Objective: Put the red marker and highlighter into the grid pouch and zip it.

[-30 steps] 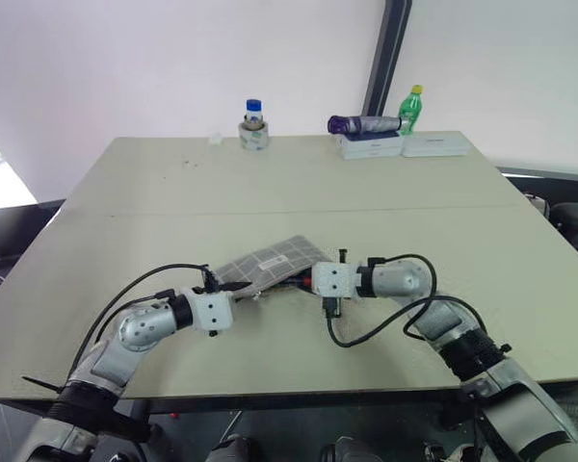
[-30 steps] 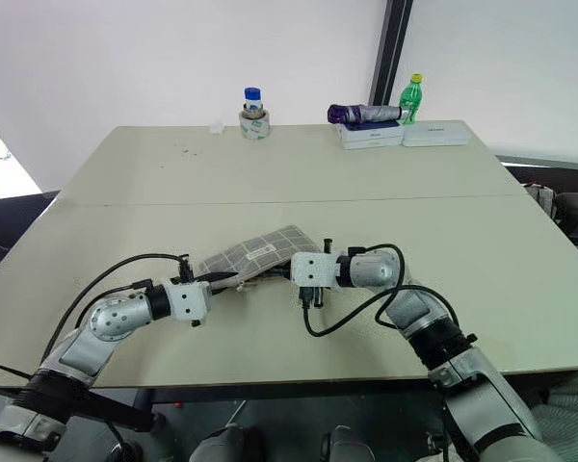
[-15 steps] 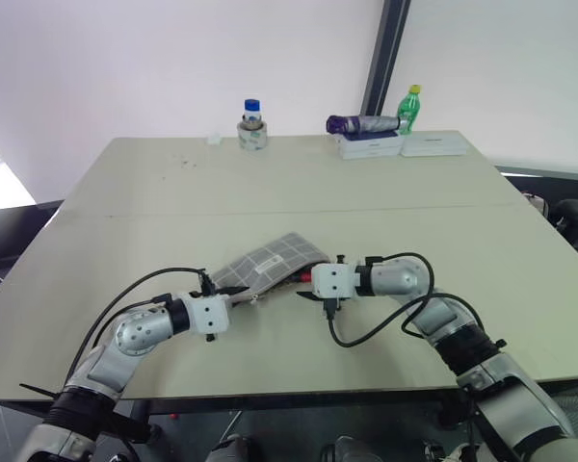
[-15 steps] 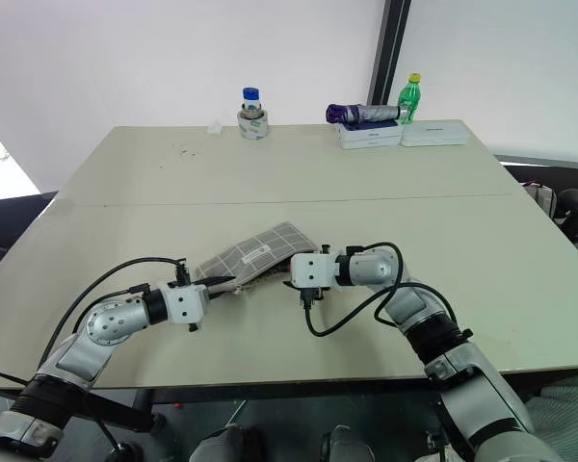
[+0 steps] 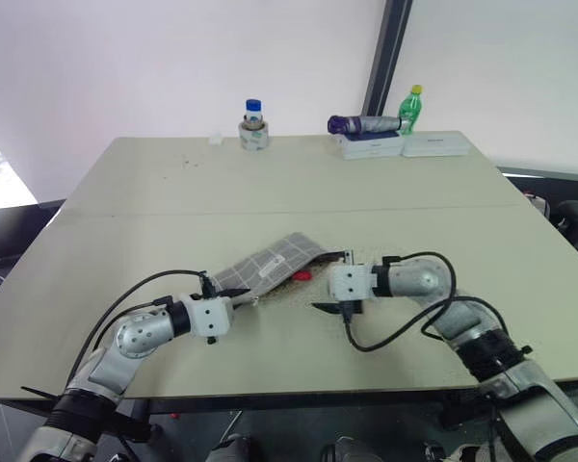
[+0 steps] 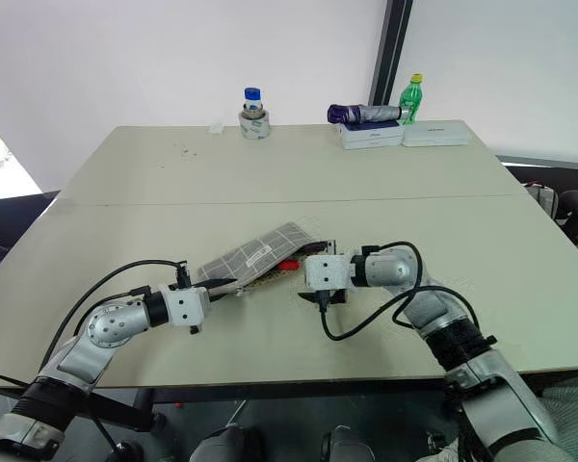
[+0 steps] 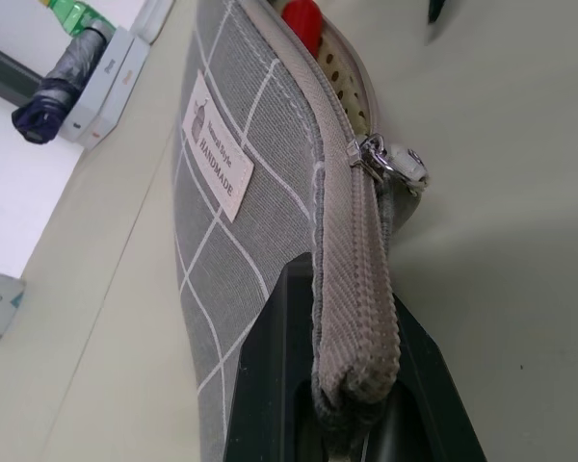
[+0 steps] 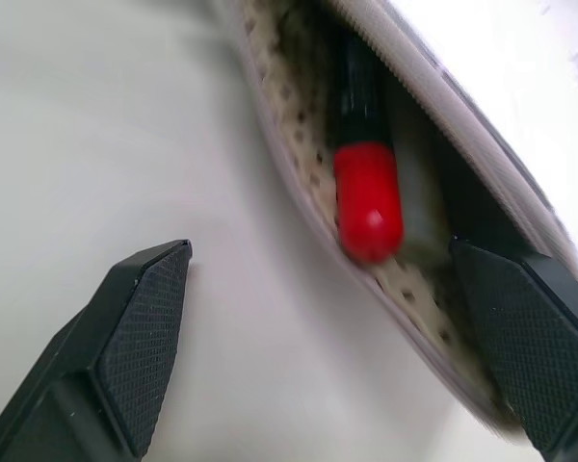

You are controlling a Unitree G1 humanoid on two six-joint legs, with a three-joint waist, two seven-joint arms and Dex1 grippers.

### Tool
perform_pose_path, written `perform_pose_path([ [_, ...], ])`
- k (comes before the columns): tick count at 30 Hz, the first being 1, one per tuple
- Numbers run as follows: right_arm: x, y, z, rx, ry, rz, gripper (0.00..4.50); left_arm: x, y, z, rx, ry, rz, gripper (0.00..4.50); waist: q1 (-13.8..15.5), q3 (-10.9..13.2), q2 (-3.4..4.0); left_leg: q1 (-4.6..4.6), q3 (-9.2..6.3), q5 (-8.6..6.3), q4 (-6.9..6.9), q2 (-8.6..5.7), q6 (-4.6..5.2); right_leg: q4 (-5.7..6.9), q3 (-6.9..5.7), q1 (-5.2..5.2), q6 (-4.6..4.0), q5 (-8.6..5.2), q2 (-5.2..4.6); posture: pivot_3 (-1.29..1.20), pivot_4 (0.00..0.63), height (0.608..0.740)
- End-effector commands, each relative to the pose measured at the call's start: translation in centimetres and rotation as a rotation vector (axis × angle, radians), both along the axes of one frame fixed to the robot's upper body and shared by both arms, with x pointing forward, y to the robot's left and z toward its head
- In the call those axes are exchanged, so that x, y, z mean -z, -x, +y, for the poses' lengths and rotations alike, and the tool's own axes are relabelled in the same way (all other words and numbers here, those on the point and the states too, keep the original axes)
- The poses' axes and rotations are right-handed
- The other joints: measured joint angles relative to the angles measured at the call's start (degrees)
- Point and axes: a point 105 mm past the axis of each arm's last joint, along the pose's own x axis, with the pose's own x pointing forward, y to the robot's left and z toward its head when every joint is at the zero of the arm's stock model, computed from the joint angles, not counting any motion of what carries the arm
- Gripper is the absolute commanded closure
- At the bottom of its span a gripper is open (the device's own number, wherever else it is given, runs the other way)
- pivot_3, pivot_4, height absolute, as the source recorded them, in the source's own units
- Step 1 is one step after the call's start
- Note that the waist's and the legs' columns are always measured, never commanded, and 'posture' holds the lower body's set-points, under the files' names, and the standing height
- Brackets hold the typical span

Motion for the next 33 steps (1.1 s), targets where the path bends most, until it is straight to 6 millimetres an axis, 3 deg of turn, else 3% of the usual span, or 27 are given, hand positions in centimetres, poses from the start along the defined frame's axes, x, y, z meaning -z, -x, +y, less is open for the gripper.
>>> perform_pose_path([
  [1, -3.2, 0.8, -1.3, 0.021, -0.113, 0.003, 0.04, -0.8, -0.3, -0.1, 0.008, 0.013, -0.042, 4.5, 0.1, 0.0, 0.0, 0.0, -0.02, 0.0, 0.0, 0.0, 0.0, 0.0, 0.0, 0.01, 0.0, 0.0, -0.01, 0.0, 0.15, 0.74],
  [5, -5.7, 3.6, -0.6, 0.042, -0.526, 0.369, 0.04, -0.7, -0.6, -1.4, 0.026, 0.036, -0.03, 4.5, 0.1, 0.0, 0.0, 0.02, -0.12, -0.01, -0.04, 0.04, 0.01, 0.01, -0.01, 0.03, -0.01, 0.0, 0.01, 0.0, 0.15, 0.74],
  [7, -3.8, 5.4, -0.9, 0.086, -0.53, 0.559, 0.04, -0.8, -0.8, -2.0, 0.028, 0.053, -0.023, 4.5, 0.3, 0.0, -0.01, -0.01, -0.16, -0.02, -0.01, 0.04, 0.04, 0.01, -0.02, 0.05, -0.02, 0.01, 0.0, 0.0, 0.15, 0.74],
  [9, 0.1, 6.7, -0.4, 0.176, -0.497, 0.685, 0.04, -1.0, -1.2, -2.3, 0.018, 0.074, -0.017, 4.5, 0.6, -0.1, -0.14, 0.01, -0.24, -0.2, 0.06, 0.01, 0.34, -0.04, -0.06, 0.19, -0.03, 0.0, -0.04, 0.0, 0.15, 0.74],
  [10, 1.1, 6.7, 0.4, 0.227, -0.546, 0.725, 0.04, -1.2, -1.4, -2.5, 0.017, 0.082, -0.015, 4.5, 0.6, -0.1, -0.22, 0.02, -0.25, -0.24, 0.07, 0.01, 0.4, -0.07, -0.07, 0.21, -0.04, 0.0, -0.04, 0.0, 0.15, 0.74],
  [15, 2.5, 5.8, 3.4, 0.365, -0.678, 0.796, 0.04, -1.6, -1.8, -3.0, 0.023, 0.09, -0.017, 4.5, -0.2, -0.1, -0.19, 0.01, -0.26, -0.22, 0.07, 0.03, 0.37, 0.04, -0.05, 0.08, -0.07, 0.03, -0.03, 0.0, 0.15, 0.74],
  [21, 2.4, 4.1, 5.0, 0.436, -0.782, 0.78, 0.04, -1.8, -1.9, -3.8, 0.047, 0.068, -0.025, 4.5, 0.1, -0.1, -0.2, -0.03, -0.26, -0.21, 0.05, 0.01, 0.35, 0.0, -0.06, 0.09, -0.07, 0.03, 0.0, 0.0, 0.15, 0.74],
  [27, 1.4, 3.5, 6.3, 0.412, -0.892, 0.859, 0.04, -2.3, -1.9, -4.6, 0.063, 0.06, -0.054, 4.5, 0.0, -0.1, -0.2, -0.04, -0.25, -0.2, 0.05, -0.02, 0.34, -0.01, -0.06, 0.09, -0.06, 0.03, 0.02, 0.0, 0.15, 0.74],
  [33, 1.4, 3.4, 7.8, 0.379, -0.887, 0.872, 0.04, -2.6, -1.7, -5.5, 0.082, 0.053, -0.066, 4.5, -0.1, -0.1, -0.2, -0.05, -0.25, -0.2, 0.03, -0.02, 0.33, -0.02, -0.05, 0.08, -0.06, 0.03, 0.02, 0.0, 0.15, 0.74],
])
